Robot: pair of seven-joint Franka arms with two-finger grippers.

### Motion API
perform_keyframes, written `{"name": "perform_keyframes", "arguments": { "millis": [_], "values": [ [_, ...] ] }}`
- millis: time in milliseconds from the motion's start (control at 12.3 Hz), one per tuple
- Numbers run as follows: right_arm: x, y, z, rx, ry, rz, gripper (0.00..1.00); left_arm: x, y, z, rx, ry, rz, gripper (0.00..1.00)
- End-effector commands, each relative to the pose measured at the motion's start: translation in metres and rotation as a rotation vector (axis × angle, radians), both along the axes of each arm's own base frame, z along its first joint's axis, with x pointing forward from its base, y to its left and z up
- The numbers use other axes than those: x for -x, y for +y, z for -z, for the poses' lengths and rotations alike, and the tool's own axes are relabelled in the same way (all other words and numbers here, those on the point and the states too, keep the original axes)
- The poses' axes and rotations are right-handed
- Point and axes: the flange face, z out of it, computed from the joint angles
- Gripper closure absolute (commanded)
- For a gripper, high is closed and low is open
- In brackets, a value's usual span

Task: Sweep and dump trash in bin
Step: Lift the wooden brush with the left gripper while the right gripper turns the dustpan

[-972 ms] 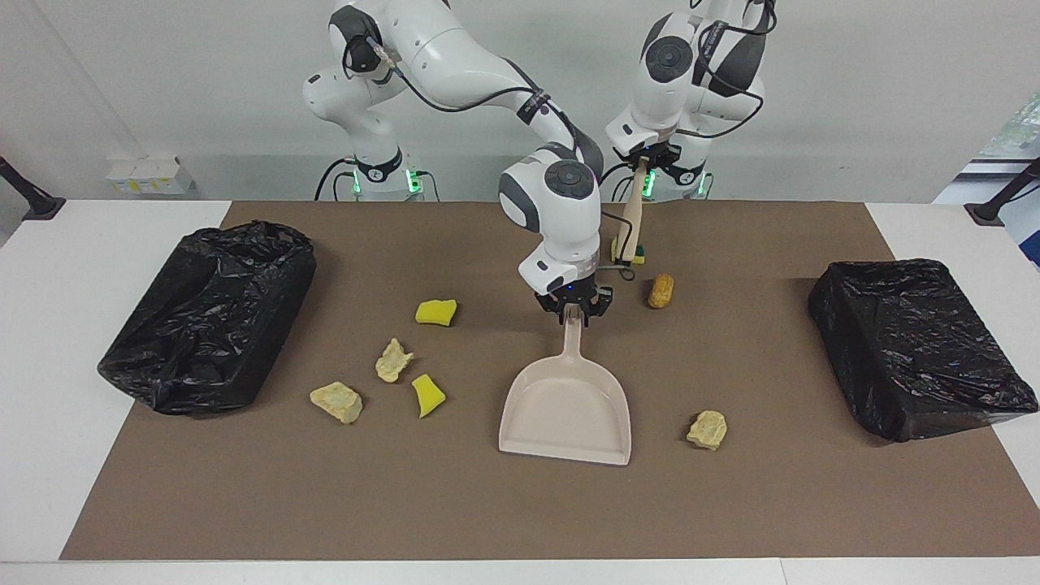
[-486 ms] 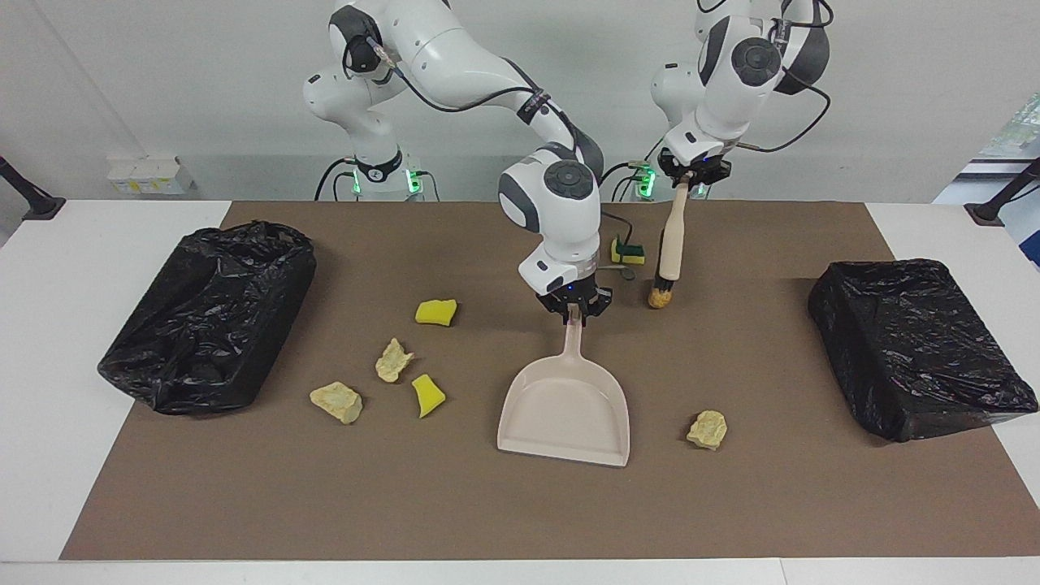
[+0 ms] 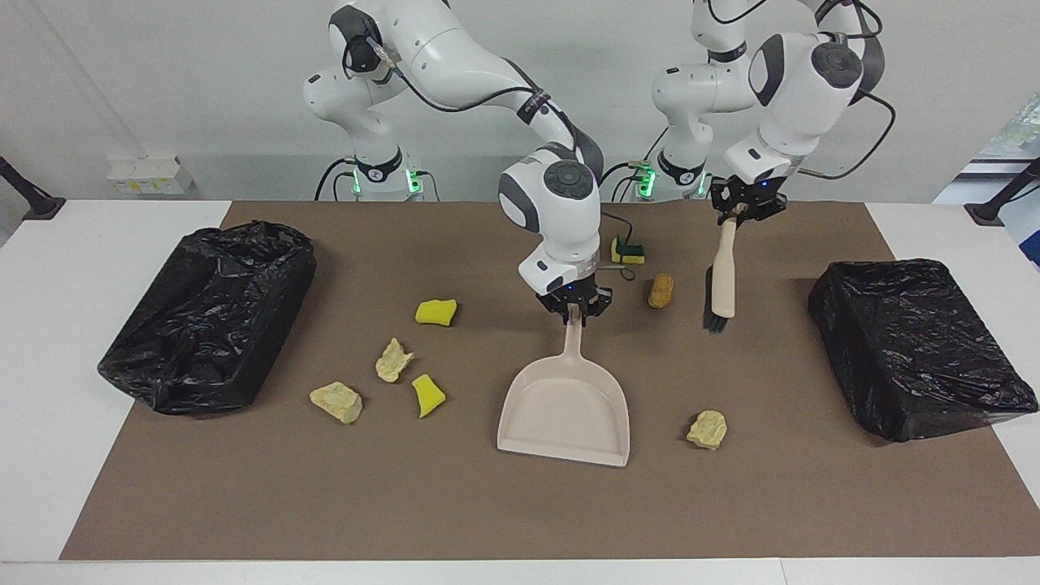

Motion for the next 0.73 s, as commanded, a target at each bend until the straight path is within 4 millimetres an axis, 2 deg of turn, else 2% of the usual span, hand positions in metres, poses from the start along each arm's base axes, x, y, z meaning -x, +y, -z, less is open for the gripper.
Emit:
{"name": "perform_keyframes", "arguments": {
  "millis": [0, 81, 243, 324, 486, 648],
  "values": [
    [-0.01, -0.012, -0.009, -0.013, -0.02, -0.02, 0.99, -0.071, 0.012, -0.003, -0.034, -0.023, 0.123, 1.0],
    [-0.01, -0.013, -0.013, -0.011, -0.022, -0.03, 1.0, -0.089, 0.015, -0.004, -0.065, -0.058, 0.202, 1.0],
    [-0.009, -0.015, -0.025, -0.016, -0.031, -0.044, 1.0, -0.118, 0.038, 0.006, -0.069, -0.13, 0.283, 1.0],
    [-0.008, -0.018, -0.034, -0.011, -0.032, -0.08, 1.0, -0.131, 0.042, 0.008, -0.075, -0.158, 0.329, 1.0],
    [-0.008, -0.033, -0.05, 0.008, -0.023, -0.179, 1.0, -0.168, 0.044, 0.025, -0.146, -0.149, 0.421, 1.0],
    [-0.001, -0.043, -0.062, 0.037, 0.01, -0.329, 1.0, -0.198, 0.045, 0.037, -0.182, -0.161, 0.494, 1.0]
  ]
}}
